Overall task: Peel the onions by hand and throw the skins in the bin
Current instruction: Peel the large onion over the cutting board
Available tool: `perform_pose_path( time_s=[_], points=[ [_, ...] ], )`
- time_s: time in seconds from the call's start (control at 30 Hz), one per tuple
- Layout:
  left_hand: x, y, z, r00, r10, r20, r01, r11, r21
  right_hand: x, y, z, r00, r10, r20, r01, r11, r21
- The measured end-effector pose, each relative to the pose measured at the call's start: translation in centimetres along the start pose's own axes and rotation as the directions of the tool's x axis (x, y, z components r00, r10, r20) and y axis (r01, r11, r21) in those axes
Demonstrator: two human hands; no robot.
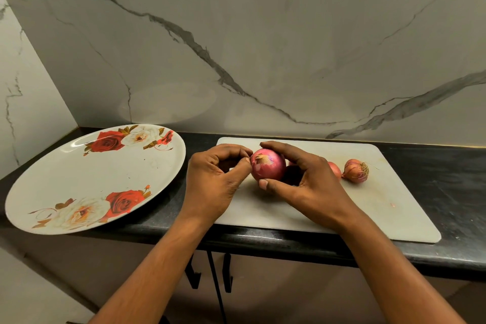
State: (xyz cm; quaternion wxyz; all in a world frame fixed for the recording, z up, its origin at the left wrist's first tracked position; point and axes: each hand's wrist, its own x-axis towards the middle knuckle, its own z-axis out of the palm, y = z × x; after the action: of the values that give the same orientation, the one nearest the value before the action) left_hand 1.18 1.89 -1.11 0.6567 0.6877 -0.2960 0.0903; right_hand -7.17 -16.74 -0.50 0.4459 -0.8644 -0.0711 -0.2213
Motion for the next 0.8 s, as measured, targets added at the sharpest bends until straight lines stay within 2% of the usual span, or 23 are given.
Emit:
perform_pose_path(
  time_s=[0.1, 0.3, 0.47, 0.8],
  points=[
    [0.01, 0.06, 0.01, 0.997, -0.069, -0.017, 0.068, 0.995, -0.076, 0.06, 0.13, -0.06, 1.0, 0.011, 0.008, -0.012, 0.999, 0.04],
    [-0.17, 0.67, 0.12, 0.999, -0.03, 0.02, 0.03, 0.999, -0.045, 0.13, 0.16, 0.0, 0.999, 0.031, 0.008, -0.032, 0.997, 0.076],
    [-0.22, 0.94, 0.12, 0.999, 0.024, 0.036, -0.022, 0.998, -0.061, -0.04, -0.12, 0.01, 1.0, 0.017, 0.003, -0.018, 0.999, 0.041],
    [-0.03, 0.11, 0.02, 0.994, 0.093, 0.059, -0.098, 0.992, 0.083, 0.03, -0.01, 0.1, 1.0, 0.027, -0.01, -0.027, 0.999, 0.022]
  ],
)
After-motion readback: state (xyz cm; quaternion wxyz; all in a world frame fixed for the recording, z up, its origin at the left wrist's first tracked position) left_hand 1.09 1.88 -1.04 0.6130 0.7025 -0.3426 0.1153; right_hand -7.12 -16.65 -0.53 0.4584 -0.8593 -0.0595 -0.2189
